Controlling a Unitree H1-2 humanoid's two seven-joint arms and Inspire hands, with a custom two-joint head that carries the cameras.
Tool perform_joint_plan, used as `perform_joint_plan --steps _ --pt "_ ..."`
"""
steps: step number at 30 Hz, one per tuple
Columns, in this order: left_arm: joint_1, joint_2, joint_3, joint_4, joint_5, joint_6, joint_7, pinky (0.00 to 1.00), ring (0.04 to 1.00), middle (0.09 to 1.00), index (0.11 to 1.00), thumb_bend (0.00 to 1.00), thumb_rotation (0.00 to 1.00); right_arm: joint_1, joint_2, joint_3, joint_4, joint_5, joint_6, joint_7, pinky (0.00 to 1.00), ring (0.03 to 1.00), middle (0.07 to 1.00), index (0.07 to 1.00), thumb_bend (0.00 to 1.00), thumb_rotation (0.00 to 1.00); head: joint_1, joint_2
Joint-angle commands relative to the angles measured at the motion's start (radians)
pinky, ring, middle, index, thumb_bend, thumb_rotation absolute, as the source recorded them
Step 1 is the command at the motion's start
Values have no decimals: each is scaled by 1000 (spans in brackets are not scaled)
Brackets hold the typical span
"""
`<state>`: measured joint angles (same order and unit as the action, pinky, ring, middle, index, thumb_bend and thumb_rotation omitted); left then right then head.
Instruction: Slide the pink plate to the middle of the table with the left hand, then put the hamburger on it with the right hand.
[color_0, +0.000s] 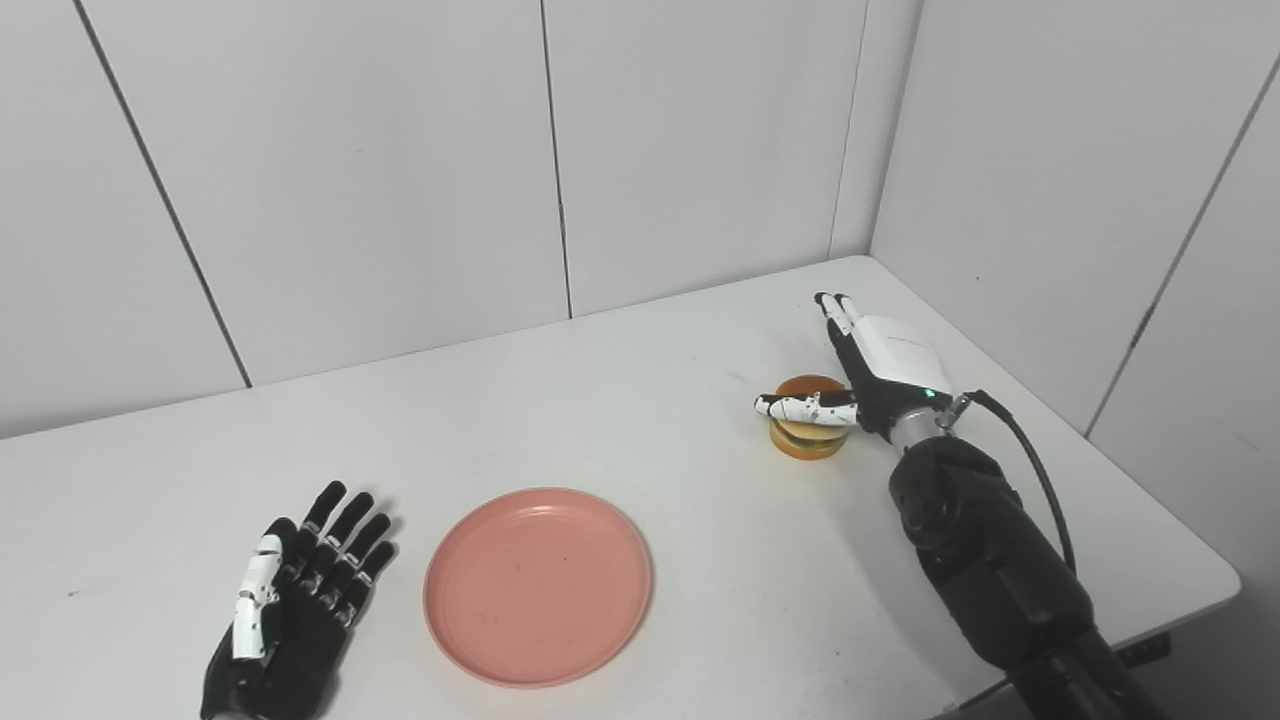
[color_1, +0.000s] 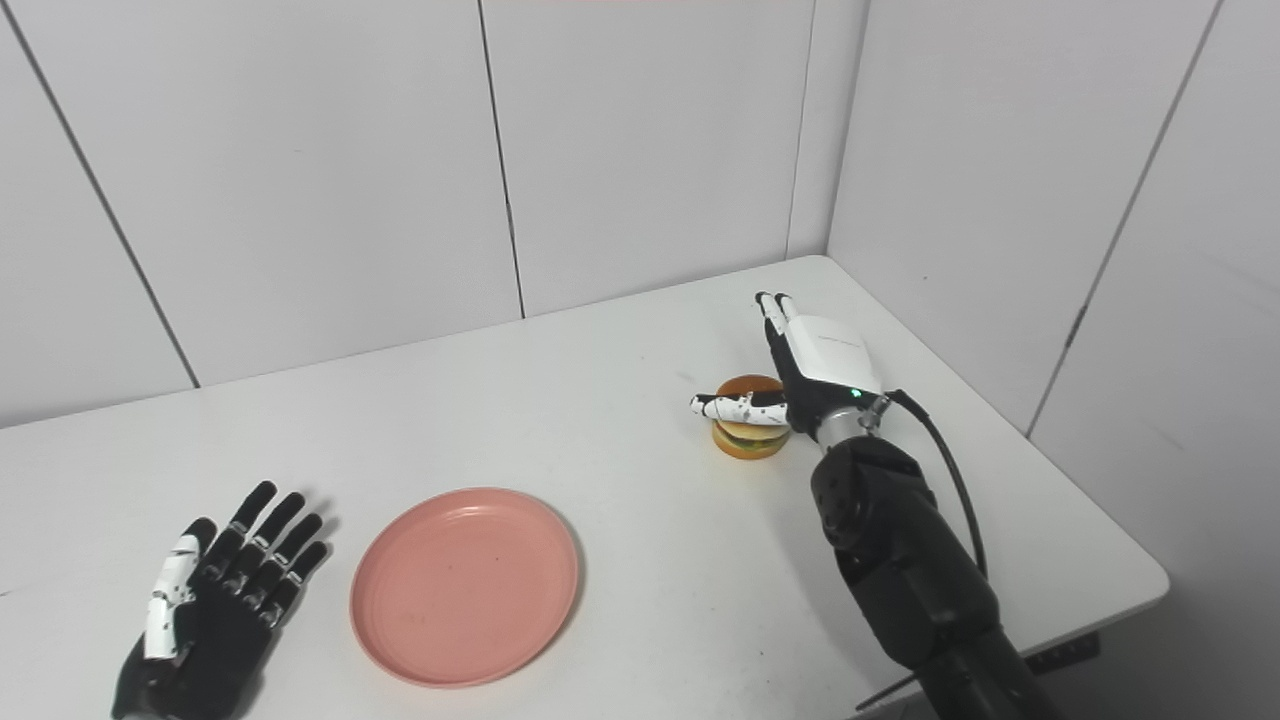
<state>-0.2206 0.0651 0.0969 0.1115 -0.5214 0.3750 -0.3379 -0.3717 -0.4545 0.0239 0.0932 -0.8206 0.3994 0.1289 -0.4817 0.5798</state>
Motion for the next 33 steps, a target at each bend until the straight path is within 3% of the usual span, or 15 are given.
perform_joint_plan --steps 1,8,13,20,27,30,33 --pt "9 11 2 2 9 40 25 978 950 951 949 299 1000 -56 -31 3 -12 5 12 -6 796 936 1000 990 996 700 1 2" --pt "7 13 0 6 9 35 17 975 947 950 949 302 1000 -65 -43 17 9 5 31 1 810 941 1000 985 985 688 6 10" --pt "9 13 -2 -7 12 42 24 975 948 950 947 307 1000 -71 -51 35 8 -14 63 28 740 921 1000 984 979 700 5 15" --pt "8 13 -6 -9 13 42 28 977 952 953 951 307 1000 -101 -77 78 68 -25 54 14 835 911 982 957 984 681 11 25" --pt "8 12 -7 -16 12 43 33 974 951 952 946 314 1000 -131 -100 104 85 -52 69 65 871 907 968 936 984 651 11 33" --pt "7 14 -10 -13 16 34 27 975 950 952 946 314 1000 -137 -98 97 89 -76 70 94 811 865 911 902 981 600 12 35" --pt "7 18 -11 -9 15 29 21 975 951 953 948 315 1000 -139 -88 81 87 -104 70 128 574 725 803 825 937 519 12 36"
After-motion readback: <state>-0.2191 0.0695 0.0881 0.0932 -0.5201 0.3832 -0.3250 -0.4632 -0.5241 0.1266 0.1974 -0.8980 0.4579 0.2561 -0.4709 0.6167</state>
